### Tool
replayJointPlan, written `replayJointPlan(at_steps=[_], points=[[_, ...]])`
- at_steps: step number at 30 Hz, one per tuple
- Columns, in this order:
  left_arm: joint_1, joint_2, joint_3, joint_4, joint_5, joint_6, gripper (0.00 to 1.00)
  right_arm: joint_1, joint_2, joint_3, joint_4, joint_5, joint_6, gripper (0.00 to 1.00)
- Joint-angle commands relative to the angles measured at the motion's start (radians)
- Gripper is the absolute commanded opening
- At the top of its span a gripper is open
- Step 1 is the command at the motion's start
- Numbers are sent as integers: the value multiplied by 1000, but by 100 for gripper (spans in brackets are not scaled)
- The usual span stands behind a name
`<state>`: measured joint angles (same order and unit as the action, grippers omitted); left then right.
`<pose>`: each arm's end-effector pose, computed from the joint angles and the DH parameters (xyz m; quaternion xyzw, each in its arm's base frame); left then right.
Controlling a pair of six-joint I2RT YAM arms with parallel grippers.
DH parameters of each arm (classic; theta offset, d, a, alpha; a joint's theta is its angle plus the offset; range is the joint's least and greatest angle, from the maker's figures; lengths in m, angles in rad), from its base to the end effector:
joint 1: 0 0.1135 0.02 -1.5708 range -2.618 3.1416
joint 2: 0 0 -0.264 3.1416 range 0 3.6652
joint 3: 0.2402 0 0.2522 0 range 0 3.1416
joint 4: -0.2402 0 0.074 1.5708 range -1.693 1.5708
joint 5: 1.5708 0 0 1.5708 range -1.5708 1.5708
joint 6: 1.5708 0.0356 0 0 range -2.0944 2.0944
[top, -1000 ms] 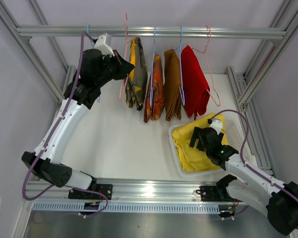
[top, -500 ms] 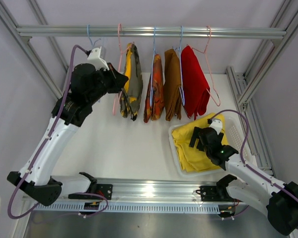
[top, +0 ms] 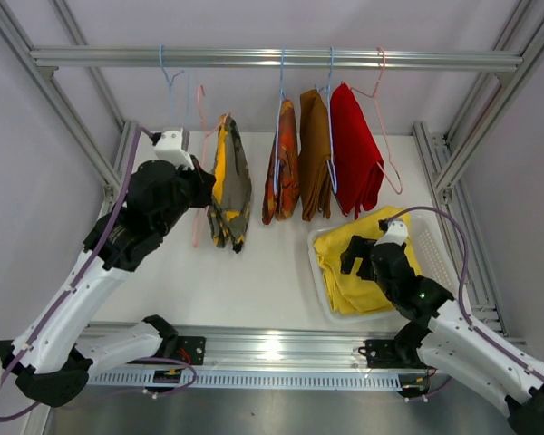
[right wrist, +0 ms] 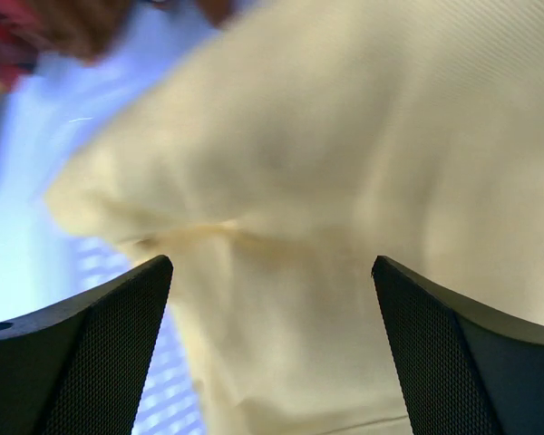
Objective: Remove the trousers from the hanger
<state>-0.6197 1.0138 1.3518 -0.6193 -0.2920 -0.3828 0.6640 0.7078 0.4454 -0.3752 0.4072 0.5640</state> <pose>0.1651 -0.1052 0.4454 0.0066 0.7955 -0.1837 0.5773 0.1326 0.0858 0.2160 0.0471 0.8781 0.1062 0.4641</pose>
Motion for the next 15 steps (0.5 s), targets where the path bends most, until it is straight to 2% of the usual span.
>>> replayJointPlan(at_steps=[1, 6, 10, 15], points=[[-31, -75, -9, 175, -178, 59, 0, 106, -98, 81, 4, -8, -24, 97], [-58, -110, -74, 181, -277, 78, 1, 331, -52, 216, 35, 125, -91, 98], [-58, -149, -124, 222, -297, 91, 1, 546, 125, 338, 85, 305, -160, 100], [-58, -170, -152, 234, -306, 104, 0, 628, 402, 492, 139, 352, -240, 99]])
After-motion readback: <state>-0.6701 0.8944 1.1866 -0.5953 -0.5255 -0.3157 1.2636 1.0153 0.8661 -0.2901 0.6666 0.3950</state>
